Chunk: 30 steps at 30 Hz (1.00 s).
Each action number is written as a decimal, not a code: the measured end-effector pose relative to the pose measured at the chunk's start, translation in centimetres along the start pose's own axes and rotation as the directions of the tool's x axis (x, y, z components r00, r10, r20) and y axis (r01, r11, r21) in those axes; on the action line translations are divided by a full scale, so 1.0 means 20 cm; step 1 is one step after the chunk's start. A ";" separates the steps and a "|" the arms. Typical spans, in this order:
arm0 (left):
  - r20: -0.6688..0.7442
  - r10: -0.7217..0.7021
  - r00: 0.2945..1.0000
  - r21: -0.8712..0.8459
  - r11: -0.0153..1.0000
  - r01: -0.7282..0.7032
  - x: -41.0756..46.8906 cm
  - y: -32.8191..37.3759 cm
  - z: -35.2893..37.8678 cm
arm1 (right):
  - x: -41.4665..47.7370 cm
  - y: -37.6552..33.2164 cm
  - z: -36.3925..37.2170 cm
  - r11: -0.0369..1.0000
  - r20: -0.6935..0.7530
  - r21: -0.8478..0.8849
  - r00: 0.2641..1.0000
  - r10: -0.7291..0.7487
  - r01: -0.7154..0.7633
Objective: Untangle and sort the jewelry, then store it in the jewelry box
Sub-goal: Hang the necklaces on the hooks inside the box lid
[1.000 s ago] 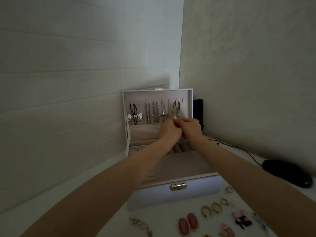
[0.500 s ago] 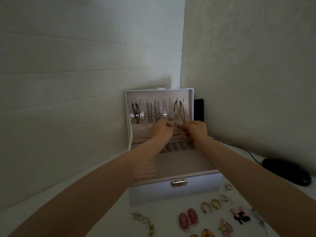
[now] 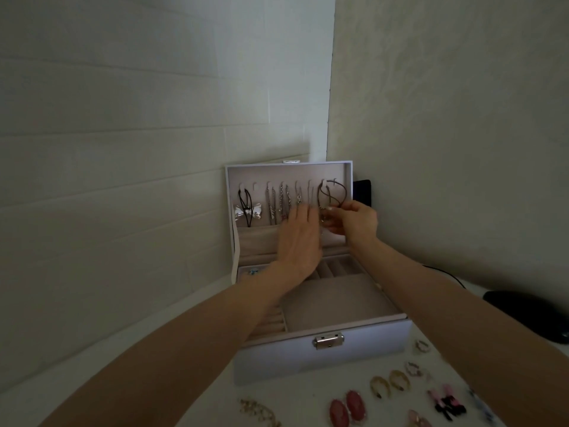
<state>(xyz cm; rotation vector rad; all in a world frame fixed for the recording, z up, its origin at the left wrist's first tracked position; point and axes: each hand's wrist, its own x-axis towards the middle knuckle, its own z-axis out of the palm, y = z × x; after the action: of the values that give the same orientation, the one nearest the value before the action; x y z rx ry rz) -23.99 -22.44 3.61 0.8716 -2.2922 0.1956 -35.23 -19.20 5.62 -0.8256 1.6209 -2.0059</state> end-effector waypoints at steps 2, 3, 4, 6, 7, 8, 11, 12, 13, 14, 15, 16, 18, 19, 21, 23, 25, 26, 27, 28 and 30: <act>0.024 0.035 0.999 -0.036 0.999 -0.034 0.00 -0.01 0.00 | 0.00 0.00 0.00 0.998 -0.002 -0.056 0.999 -0.034 0.034; 0.053 0.042 0.998 -0.049 0.998 -0.039 0.00 -0.02 0.00 | 0.00 0.00 0.00 0.991 -0.009 -0.118 0.998 -0.065 0.064; 0.075 0.044 0.996 -0.055 0.998 -0.040 0.00 -0.02 0.00 | 0.01 0.01 0.00 0.972 -0.011 -0.207 0.993 -0.118 0.113; 0.124 0.027 0.992 -0.084 0.996 -0.016 0.01 -0.01 -0.01 | 0.01 0.03 0.00 0.874 0.035 -0.431 0.972 -0.233 0.225; 0.139 0.013 0.990 -0.109 0.994 0.003 0.01 0.00 -0.01 | 0.00 0.04 -0.01 0.808 0.079 -0.526 0.961 -0.265 0.266; 0.145 0.001 0.989 -0.137 0.990 0.019 0.02 0.01 -0.01 | -0.01 0.06 -0.01 0.747 0.128 -0.594 0.952 -0.278 0.298; 0.143 0.024 0.989 -0.197 0.980 0.005 0.03 0.01 -0.02 | -0.04 0.07 -0.02 0.618 0.248 -0.708 0.940 -0.235 0.341; 0.142 0.056 0.988 -0.187 0.982 -0.029 0.03 0.00 -0.02 | -0.04 0.06 -0.02 0.576 0.274 -0.741 0.938 -0.211 0.346; 0.148 0.088 0.985 -0.161 0.985 -0.063 0.03 0.00 -0.01 | -0.04 0.05 -0.01 0.545 0.291 -0.765 0.939 -0.183 0.343; 0.152 0.110 0.982 -0.128 0.988 -0.090 0.03 -0.01 -0.01 | -0.04 0.06 -0.01 0.533 0.295 -0.777 0.941 -0.163 0.336; 0.155 0.119 0.981 -0.092 0.990 -0.106 0.03 -0.02 -0.01 | -0.04 0.06 -0.01 0.538 0.289 -0.775 0.943 -0.165 0.331; 0.154 0.124 0.980 -0.056 0.992 -0.116 0.03 -0.02 -0.01 | -0.04 0.07 -0.01 0.548 0.280 -0.766 0.942 -0.187 0.336; 0.152 0.117 0.981 -0.015 0.993 -0.116 0.03 -0.01 -0.01 | -0.05 0.11 -0.01 0.550 0.251 -0.751 0.929 -0.274 0.365; 0.153 0.102 0.983 -0.010 0.995 -0.102 0.04 -0.01 -0.01 | -0.06 0.12 -0.02 0.547 0.243 -0.744 0.918 -0.315 0.384; 0.174 0.075 0.982 0.003 0.997 -0.076 0.05 -0.01 -0.02 | -0.09 0.13 -0.03 0.564 0.217 -0.715 0.898 -0.383 0.414; 0.235 0.062 0.970 0.029 0.997 -0.071 0.06 -0.01 -0.03 | -0.11 0.10 -0.04 0.623 0.142 -0.662 0.886 -0.442 0.417; 0.318 0.035 0.947 0.050 0.997 -0.054 0.07 0.00 -0.04 | -0.10 0.07 -0.04 0.661 0.092 -0.627 0.882 -0.462 0.411; 0.364 0.000 0.931 0.051 0.999 -0.020 0.08 0.00 -0.05 | -0.09 0.05 -0.05 0.667 0.097 -0.625 0.888 -0.449 0.405; 0.411 -0.043 0.910 0.041 0.999 0.028 0.09 0.00 -0.05 | -0.09 0.04 -0.05 0.664 0.123 -0.630 0.895 -0.428 0.404; 0.459 -0.079 0.885 0.032 0.997 0.072 0.10 0.00 -0.06 | -0.09 0.02 -0.05 0.654 0.156 -0.632 0.895 -0.417 0.415; 0.524 -0.114 0.844 0.030 0.993 0.115 0.11 0.00 -0.08 | -0.12 0.00 -0.07 0.651 0.217 -0.612 0.887 -0.408 0.449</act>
<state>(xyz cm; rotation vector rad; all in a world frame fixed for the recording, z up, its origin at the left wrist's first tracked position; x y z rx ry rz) -24.37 -23.01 6.36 1.1713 -2.7249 -0.1195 -34.33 -16.60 5.05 -1.6480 2.2992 -1.6253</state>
